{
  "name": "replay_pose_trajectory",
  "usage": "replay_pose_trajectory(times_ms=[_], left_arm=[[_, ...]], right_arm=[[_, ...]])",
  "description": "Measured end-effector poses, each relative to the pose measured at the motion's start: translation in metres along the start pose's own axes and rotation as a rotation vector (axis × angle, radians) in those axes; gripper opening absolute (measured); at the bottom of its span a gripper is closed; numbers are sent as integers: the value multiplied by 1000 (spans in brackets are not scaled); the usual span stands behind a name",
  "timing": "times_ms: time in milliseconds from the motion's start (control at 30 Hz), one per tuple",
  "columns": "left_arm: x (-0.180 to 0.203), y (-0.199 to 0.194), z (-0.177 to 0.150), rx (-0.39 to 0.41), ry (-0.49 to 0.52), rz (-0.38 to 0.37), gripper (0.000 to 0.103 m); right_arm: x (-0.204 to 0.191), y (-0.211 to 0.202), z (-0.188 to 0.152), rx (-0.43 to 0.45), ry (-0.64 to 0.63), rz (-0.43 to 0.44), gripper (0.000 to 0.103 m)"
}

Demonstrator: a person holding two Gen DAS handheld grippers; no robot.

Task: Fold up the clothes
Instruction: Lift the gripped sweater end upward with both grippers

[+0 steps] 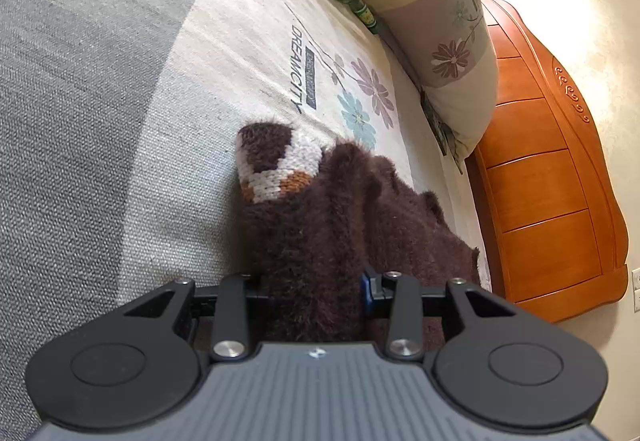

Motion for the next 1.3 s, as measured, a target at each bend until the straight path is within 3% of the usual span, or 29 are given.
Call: replay_pose_trajectory(times_ms=[133,300,367,467,533,633,933,1300], left_arm=[[-1,-2,-2,9,-6,-3,38],[-3,-5,-3,13,-4,-8,38],[-4,-6,-3,12,-9,-11,38],[-3,-7,-4,17,-8,-8,38],[-2,-7,-5,21,-8,-7,38],[-13,-20,-9,14,-2,-9,38],[8,-27,-4,7,70,74,33],[93,-25,13,2,244,198,32]], right_arm=[[-8,12,11,-25,-27,-50,96],[-20,-2,11,-50,-32,2,56],[-23,2,15,-53,-65,5,54],[-17,6,18,-64,-4,37,34],[-18,4,17,-54,7,41,29],[-14,1,14,-42,44,48,27],[16,-14,12,-8,217,64,21],[61,-36,0,59,494,68,20]])
Point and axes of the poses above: each gripper's, at about its wrist camera, not at the fingertips, and y roughly the way its jaws point, x to its right, z to its top, the point moved 1 cm from there along y, roughly the way its jaws point, and after that the axes turned 14 degrees about x, right-handed, at the moved point
